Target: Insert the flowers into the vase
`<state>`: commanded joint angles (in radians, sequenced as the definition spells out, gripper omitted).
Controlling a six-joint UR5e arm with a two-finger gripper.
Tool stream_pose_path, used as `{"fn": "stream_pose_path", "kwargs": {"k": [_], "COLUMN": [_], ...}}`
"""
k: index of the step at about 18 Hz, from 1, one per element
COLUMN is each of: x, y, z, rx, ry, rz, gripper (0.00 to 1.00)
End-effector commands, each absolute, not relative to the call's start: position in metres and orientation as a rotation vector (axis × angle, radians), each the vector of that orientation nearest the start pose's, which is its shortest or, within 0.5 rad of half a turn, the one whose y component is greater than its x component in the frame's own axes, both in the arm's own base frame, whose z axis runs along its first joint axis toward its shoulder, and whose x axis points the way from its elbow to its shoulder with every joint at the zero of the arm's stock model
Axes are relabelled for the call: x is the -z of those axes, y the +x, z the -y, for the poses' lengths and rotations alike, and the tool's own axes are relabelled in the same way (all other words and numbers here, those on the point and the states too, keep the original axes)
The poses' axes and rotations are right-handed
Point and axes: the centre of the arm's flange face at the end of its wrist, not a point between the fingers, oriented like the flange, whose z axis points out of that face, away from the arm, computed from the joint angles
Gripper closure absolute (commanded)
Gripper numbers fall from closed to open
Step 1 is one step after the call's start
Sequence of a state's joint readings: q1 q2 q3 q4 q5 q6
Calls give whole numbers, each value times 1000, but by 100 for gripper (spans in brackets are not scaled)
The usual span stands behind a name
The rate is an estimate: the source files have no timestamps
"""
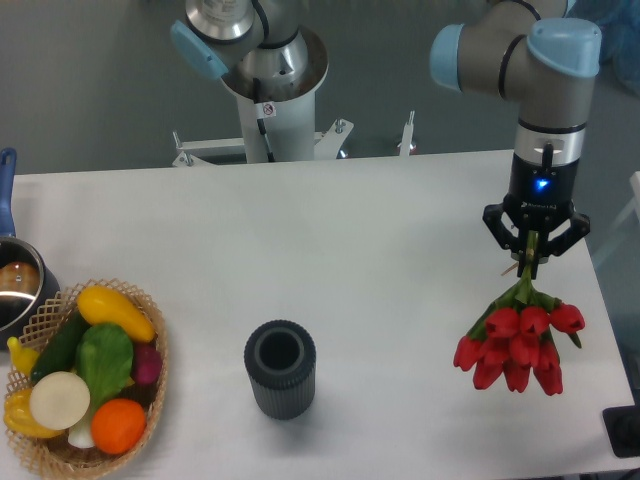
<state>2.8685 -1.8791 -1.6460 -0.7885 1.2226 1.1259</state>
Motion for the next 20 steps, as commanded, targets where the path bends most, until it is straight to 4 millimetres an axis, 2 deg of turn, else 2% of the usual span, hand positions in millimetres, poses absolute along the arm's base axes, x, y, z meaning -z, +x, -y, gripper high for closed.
{"fn": "stream_pose_path", "kwargs": {"k": [13,16,20], "x": [-375,-376,-381], "y": [-551,-548,-534], "z": [-332,-338,-362], "rx": [-317,-313,-242], "ry": [-2621,-2618,-2532], "rz": [126,127,81], "gripper": [85,85,85]}}
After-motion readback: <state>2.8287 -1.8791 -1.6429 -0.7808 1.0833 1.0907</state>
